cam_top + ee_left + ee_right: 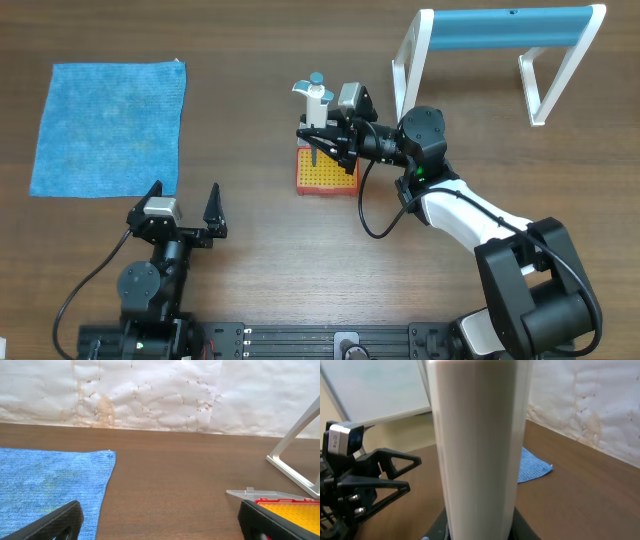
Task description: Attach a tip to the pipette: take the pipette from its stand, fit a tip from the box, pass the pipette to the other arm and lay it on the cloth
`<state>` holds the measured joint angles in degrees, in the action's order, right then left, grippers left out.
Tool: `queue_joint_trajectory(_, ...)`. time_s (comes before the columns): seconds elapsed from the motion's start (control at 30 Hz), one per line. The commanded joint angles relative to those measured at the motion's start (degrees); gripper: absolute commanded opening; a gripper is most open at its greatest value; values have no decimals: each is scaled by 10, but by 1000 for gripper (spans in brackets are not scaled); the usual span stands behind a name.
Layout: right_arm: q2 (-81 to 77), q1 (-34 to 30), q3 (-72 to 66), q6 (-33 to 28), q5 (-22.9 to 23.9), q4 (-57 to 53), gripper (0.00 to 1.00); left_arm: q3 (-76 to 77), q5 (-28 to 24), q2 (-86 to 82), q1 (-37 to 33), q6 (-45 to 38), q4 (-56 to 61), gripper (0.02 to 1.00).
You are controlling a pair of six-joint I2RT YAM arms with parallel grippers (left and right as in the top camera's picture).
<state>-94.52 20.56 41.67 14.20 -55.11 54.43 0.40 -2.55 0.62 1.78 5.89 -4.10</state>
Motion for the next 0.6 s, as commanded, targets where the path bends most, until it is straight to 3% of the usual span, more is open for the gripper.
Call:
queue_joint_trajectory(0.03,-9,2,-3,-71,-15,1,75,-1,6,-4,2,-5,-5,996)
queue_joint_trajectory(0.2,-45,1,-3,-117,-9,1,77,-1,6,-4,2,-5,-5,998)
queue_joint_trajectory(0.47,-76,-3,-3,-122,19,1,75,-1,6,-4,2,-5,-5,996)
queue_joint_trajectory(0.6,-77,-3,-3,-156,19,2,75,-1,6,-4,2,-5,-5,996)
